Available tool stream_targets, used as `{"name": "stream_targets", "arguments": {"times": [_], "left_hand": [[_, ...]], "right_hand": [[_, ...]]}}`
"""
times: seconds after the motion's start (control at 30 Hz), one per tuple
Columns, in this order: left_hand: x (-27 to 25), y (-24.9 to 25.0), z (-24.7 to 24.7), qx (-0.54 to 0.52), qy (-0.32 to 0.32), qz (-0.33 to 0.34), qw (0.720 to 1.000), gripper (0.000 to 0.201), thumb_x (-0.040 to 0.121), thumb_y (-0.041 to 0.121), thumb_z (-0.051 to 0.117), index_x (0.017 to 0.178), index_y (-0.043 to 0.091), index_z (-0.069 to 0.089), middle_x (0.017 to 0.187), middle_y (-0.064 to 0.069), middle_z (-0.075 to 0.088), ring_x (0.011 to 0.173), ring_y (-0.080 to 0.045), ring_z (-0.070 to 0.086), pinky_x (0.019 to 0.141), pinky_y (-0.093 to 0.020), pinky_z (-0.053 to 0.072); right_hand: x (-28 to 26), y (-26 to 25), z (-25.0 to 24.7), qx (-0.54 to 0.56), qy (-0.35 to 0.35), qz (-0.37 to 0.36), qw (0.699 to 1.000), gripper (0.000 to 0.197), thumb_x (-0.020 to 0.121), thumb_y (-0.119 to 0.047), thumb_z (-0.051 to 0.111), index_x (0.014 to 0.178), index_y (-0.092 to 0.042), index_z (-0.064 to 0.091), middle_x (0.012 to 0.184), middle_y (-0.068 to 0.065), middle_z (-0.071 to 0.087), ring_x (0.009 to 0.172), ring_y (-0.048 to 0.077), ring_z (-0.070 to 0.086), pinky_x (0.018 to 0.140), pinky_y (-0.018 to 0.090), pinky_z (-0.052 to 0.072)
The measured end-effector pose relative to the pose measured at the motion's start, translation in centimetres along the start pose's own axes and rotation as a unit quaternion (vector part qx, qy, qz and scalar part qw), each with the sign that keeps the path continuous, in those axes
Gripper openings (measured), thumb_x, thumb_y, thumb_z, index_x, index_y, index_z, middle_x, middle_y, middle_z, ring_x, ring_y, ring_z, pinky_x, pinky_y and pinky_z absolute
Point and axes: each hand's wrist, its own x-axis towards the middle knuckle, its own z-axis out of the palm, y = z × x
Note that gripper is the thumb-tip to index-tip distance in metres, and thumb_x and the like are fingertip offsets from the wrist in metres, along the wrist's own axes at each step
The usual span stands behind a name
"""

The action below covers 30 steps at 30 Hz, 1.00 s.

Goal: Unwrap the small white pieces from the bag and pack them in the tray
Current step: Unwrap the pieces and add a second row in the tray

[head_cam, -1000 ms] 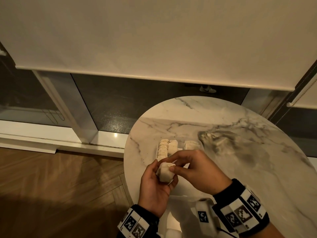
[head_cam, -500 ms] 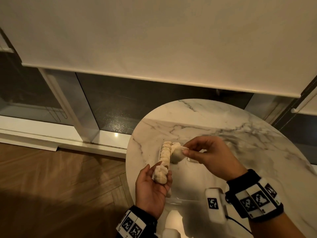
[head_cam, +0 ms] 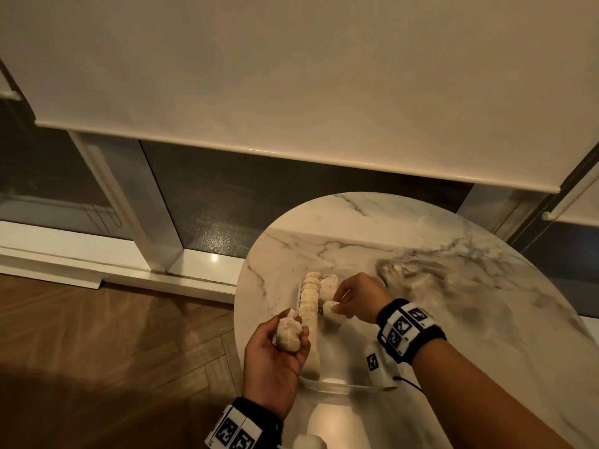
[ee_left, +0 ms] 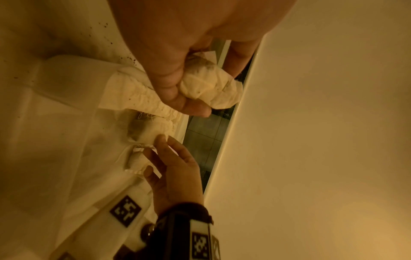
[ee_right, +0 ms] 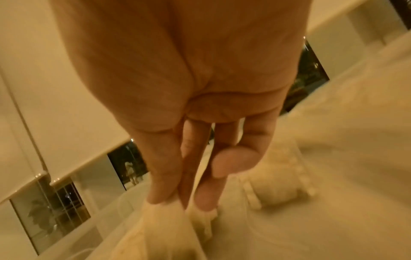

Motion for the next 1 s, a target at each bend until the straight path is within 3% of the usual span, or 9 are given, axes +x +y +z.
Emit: {"name": "stream_targets", "arguments": {"times": [0.1, 0.17, 0.3, 0.47, 0.57, 0.77, 0.87, 1.0], "left_hand": [[0.2, 0.0, -0.1, 0.022, 0.007, 0.005, 1.000, 0.033, 0.078, 0.017, 0.063, 0.106, 0.000, 0.067, 0.083, -0.016, 0.069, 0.067, -0.023, 0.064, 0.059, -0.027, 0.055], [0.4, 0.0, -0.3, 0.038, 0.020, 0.002, 0.999, 0.026, 0.086, 0.015, 0.059, 0.106, 0.001, 0.068, 0.081, -0.015, 0.069, 0.068, -0.023, 0.063, 0.058, -0.027, 0.055], [0.9, -0.1, -0.7, 0.049, 0.036, -0.012, 0.998, 0.025, 0.093, 0.017, 0.055, 0.107, 0.000, 0.067, 0.080, -0.016, 0.069, 0.071, -0.025, 0.063, 0.056, -0.027, 0.055], [1.2, 0.0, -0.6, 0.052, 0.039, -0.012, 0.998, 0.023, 0.091, 0.016, 0.055, 0.104, 0.001, 0.067, 0.078, -0.015, 0.069, 0.070, -0.024, 0.063, 0.056, -0.027, 0.055], [1.3, 0.1, -0.6, 0.053, 0.037, -0.012, 0.998, 0.022, 0.092, 0.016, 0.055, 0.103, 0.001, 0.067, 0.077, -0.015, 0.069, 0.068, -0.023, 0.064, 0.056, -0.027, 0.055], [1.2, 0.2, -0.3, 0.062, 0.038, -0.005, 0.997, 0.020, 0.091, 0.017, 0.054, 0.099, 0.003, 0.067, 0.075, -0.014, 0.069, 0.070, -0.023, 0.062, 0.059, -0.028, 0.053], [1.2, 0.2, -0.2, 0.068, 0.033, 0.000, 0.997, 0.023, 0.082, 0.018, 0.059, 0.097, 0.004, 0.069, 0.079, -0.014, 0.068, 0.070, -0.023, 0.063, 0.064, -0.029, 0.052], [1.2, 0.0, -0.3, 0.079, 0.022, 0.020, 0.996, 0.023, 0.091, 0.019, 0.055, 0.099, 0.002, 0.069, 0.084, -0.015, 0.066, 0.068, -0.023, 0.062, 0.069, -0.031, 0.048]], "right_hand": [[1.3, -0.4, 0.3, -0.024, 0.025, 0.032, 0.999, 0.019, 0.074, -0.034, 0.087, 0.068, -0.030, 0.069, 0.075, -0.008, 0.071, 0.070, 0.008, 0.067, 0.059, 0.018, 0.047], [1.9, -0.6, 0.3, -0.024, 0.029, 0.053, 0.998, 0.017, 0.074, -0.036, 0.087, 0.072, -0.030, 0.071, 0.080, -0.008, 0.069, 0.068, 0.005, 0.062, 0.052, 0.015, 0.040], [2.8, -0.8, 0.4, 0.001, 0.023, 0.084, 0.996, 0.013, 0.078, -0.028, 0.085, 0.077, -0.021, 0.075, 0.069, -0.003, 0.068, 0.052, 0.008, 0.060, 0.044, 0.016, 0.045], [3.6, -0.6, 0.6, 0.009, 0.030, 0.106, 0.994, 0.016, 0.077, -0.026, 0.085, 0.074, -0.012, 0.078, 0.067, 0.005, 0.073, 0.056, 0.016, 0.066, 0.059, 0.027, 0.059], [4.0, -0.6, 0.7, 0.011, 0.025, 0.112, 0.993, 0.019, 0.076, -0.028, 0.085, 0.076, -0.010, 0.079, 0.072, 0.006, 0.076, 0.068, 0.019, 0.073, 0.068, 0.032, 0.063], [3.9, -0.7, 0.3, 0.015, 0.021, 0.117, 0.993, 0.021, 0.079, -0.027, 0.083, 0.079, -0.007, 0.079, 0.073, 0.010, 0.076, 0.056, 0.015, 0.063, 0.062, 0.028, 0.056], [3.4, -1.1, -0.3, 0.011, 0.005, 0.121, 0.993, 0.029, 0.079, -0.034, 0.083, 0.080, -0.006, 0.078, 0.073, 0.009, 0.076, 0.064, 0.019, 0.069, 0.066, 0.032, 0.060], [1.7, -1.5, -2.0, -0.019, 0.019, 0.119, 0.992, 0.042, 0.084, -0.046, 0.075, 0.083, -0.004, 0.075, 0.075, 0.009, 0.076, 0.063, 0.022, 0.069, 0.067, 0.034, 0.060]]}}
